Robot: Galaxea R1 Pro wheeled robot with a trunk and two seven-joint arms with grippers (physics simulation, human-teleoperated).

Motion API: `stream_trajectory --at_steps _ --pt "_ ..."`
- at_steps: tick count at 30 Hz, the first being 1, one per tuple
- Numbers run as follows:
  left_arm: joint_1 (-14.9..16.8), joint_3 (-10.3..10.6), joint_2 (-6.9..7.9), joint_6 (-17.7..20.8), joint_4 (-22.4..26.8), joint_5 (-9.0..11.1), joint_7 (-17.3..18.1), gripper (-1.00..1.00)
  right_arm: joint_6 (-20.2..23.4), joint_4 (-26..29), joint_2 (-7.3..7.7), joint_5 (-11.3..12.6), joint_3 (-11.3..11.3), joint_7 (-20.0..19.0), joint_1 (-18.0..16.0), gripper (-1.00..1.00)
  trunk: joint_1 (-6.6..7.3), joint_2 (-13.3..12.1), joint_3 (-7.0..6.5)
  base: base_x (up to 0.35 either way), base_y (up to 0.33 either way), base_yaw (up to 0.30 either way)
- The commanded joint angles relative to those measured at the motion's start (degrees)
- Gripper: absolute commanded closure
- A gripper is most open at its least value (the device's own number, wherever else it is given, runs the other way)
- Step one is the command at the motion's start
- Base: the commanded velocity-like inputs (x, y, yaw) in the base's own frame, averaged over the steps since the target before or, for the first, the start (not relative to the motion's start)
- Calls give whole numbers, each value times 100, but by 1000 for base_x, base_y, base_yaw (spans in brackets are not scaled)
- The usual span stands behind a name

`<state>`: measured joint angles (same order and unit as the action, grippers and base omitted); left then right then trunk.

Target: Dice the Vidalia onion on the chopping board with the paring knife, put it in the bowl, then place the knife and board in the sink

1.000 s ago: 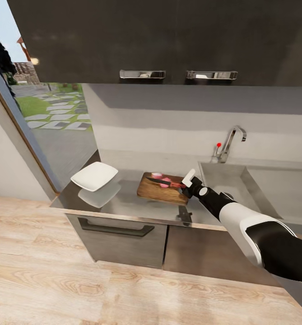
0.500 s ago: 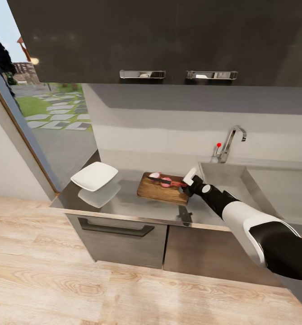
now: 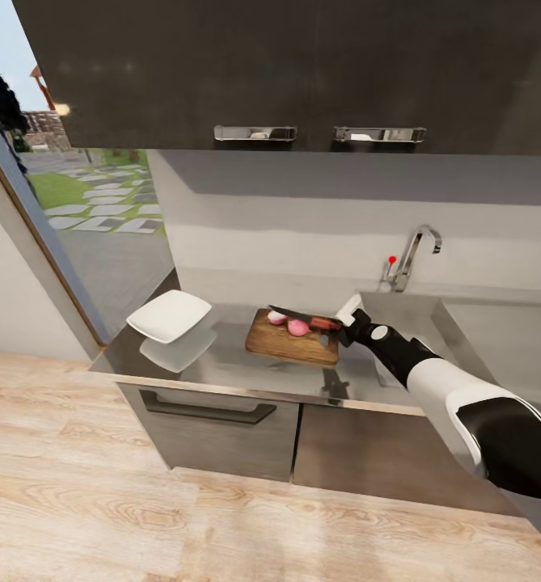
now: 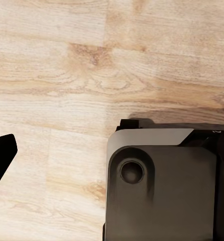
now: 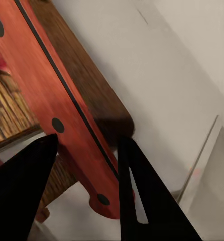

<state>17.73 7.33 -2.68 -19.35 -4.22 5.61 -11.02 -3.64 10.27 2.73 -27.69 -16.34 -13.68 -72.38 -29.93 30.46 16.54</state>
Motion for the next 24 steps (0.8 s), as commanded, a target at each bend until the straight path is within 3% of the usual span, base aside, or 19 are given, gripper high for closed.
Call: stream_trajectory --at_steps 1,10,24 --pt "11 49 -4 -43 -26 56 -6 -100 -22 1 4 -57 18 -14 -4 100 -3 9 9 92 0 0" --pt "11 49 -4 -43 -26 58 -6 -100 -22 1 19 -59 -5 7 -4 100 -3 9 9 227 0 0" --pt "11 49 4 -43 -26 57 -6 -100 -24 -23 -19 -67 -23 15 -4 100 -3 9 9 12 0 0"
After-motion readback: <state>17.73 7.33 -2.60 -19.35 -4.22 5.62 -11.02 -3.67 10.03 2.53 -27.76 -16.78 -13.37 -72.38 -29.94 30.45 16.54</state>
